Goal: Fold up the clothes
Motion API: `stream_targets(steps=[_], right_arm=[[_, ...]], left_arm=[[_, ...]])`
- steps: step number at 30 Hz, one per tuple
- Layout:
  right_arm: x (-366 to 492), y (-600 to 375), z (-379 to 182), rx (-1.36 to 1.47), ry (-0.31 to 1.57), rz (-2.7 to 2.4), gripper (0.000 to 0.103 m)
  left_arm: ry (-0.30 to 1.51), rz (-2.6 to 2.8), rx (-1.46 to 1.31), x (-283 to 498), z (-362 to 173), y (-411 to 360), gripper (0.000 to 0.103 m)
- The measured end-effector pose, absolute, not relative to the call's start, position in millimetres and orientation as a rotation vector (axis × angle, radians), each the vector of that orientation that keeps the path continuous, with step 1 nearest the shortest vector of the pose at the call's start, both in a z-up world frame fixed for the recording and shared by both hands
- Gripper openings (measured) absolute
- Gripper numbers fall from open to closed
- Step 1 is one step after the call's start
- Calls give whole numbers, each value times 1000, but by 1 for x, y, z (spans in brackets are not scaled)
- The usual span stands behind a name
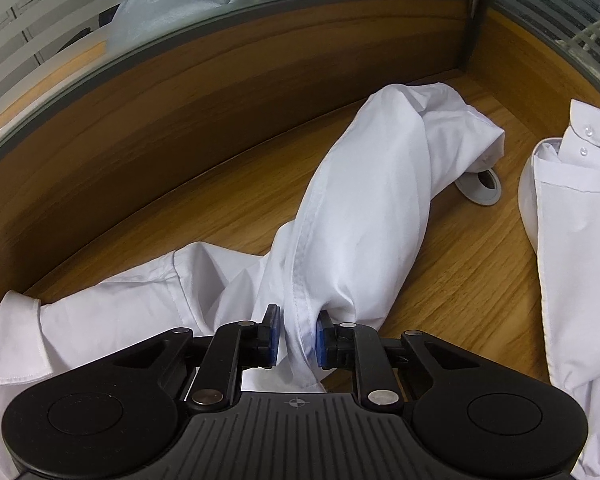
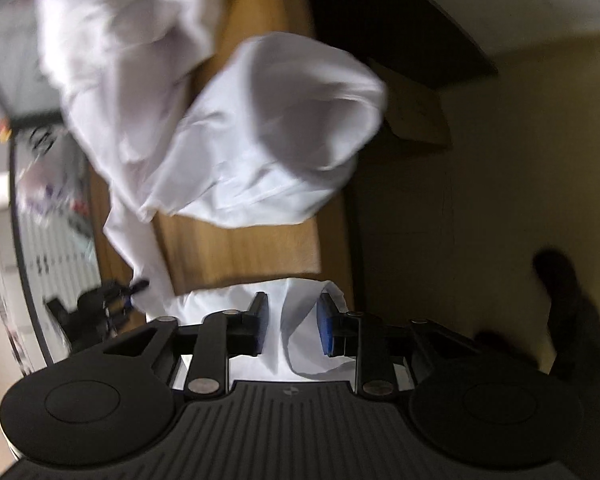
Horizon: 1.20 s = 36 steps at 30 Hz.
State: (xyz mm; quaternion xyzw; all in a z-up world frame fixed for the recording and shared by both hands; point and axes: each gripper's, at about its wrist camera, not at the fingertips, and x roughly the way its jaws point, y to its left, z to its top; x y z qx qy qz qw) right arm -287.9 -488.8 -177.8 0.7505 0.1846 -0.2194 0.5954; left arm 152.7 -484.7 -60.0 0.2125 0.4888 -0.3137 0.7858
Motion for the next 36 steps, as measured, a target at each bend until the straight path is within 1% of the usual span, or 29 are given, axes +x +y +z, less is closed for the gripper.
stream_targets(steps=[1, 2, 3, 5, 7, 11, 16, 24, 27, 29, 30, 31, 32, 33, 36], right_arm=[[-289, -490, -182, 1777, 419, -518, 15], [-291, -490, -182, 1790, 397, -523, 1], [-294, -489, -182, 1800, 373, -529, 2], [-298, -490, -172, 1767, 308, -544, 1], [-303, -493, -151, 1708, 269, -557, 1], [-307, -492, -120, 1589, 292, -563, 1], [-323, -486, -124, 1621, 272, -614, 1], [-337, -490, -145, 1577, 344, -667, 1], [-333, -491, -150, 1552, 379, -680, 1], [-329, -492, -149, 1522, 420, -684, 1], [-328, -492, -146, 1503, 440, -688, 2], [-327, -491, -143, 1484, 458, -692, 2], [-326, -491, -139, 1465, 476, -696, 2], [-325, -490, -136, 1446, 494, -700, 2], [-322, -489, -126, 1388, 548, -711, 3]], left_arm=[[1050, -682, 460, 152, -59, -485, 10], [1046, -689, 452, 150, -57, -485, 10], [1041, -697, 442, 149, -55, -485, 8], [1031, -717, 417, 145, -49, -486, 7], [1013, -745, 397, 140, -40, -491, 6], [1008, -775, 364, 136, -30, -510, 6], [1023, -793, 398, 127, -47, -543, 6], [1023, -754, 482, 117, -84, -579, 6], [1013, -774, 521, 115, -90, -583, 9], [993, -811, 514, 114, -84, -582, 21], [979, -832, 496, 114, -78, -579, 39], [966, -853, 478, 114, -71, -576, 63], [946, -870, 453, 114, -63, -571, 71], [929, -887, 425, 114, -53, -566, 77], [931, -908, 378, 117, -27, -548, 77]])
